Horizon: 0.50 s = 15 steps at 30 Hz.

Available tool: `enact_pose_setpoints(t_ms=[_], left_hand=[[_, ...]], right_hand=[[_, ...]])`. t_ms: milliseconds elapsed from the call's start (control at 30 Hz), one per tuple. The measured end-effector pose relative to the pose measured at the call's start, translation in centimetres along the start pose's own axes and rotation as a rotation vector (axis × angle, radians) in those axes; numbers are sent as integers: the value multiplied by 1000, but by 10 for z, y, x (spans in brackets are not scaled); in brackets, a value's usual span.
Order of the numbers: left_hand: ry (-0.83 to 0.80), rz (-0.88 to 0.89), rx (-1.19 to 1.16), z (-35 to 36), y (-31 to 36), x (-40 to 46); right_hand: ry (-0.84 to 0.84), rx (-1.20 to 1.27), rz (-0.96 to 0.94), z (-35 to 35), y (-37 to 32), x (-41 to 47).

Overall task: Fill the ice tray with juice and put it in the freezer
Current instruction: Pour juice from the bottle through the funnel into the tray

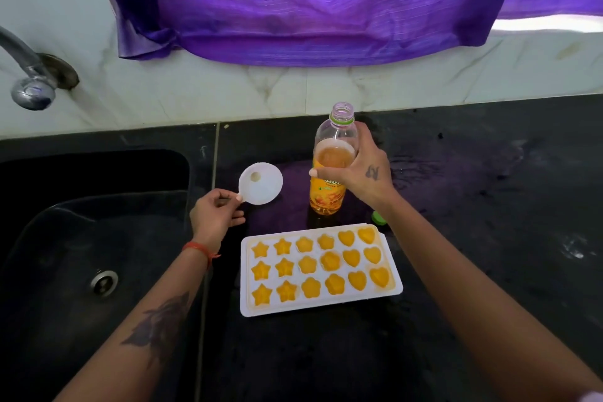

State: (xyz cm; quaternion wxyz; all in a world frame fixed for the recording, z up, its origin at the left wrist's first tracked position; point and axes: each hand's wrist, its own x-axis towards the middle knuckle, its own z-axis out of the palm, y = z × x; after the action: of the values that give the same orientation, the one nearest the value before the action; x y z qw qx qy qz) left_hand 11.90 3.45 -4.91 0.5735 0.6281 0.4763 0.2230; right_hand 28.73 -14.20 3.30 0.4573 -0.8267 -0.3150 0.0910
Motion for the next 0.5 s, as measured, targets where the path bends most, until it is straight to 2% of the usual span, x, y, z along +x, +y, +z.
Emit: enact_pose_setpoints(t_ms=[100,167,233,333,400,500], left_hand=[[84,97,293,-3,1,-7],[166,298,497,-5,8,-14],[165,503,513,1,22,-22],[12,686,437,24,46,-36],[-129,737,378,45,60,-44],[-296,675,299,72,77,-50]], right_hand=[[-155,65,25,-9,3,-1],[-295,90,74,-19,11,0],[-288,35,116,-30,23,-2],[-190,-253,11,-43,47,-10],[-321,-492,-46,-47,65,-17],[-582,-699,-32,-47,86,-30]])
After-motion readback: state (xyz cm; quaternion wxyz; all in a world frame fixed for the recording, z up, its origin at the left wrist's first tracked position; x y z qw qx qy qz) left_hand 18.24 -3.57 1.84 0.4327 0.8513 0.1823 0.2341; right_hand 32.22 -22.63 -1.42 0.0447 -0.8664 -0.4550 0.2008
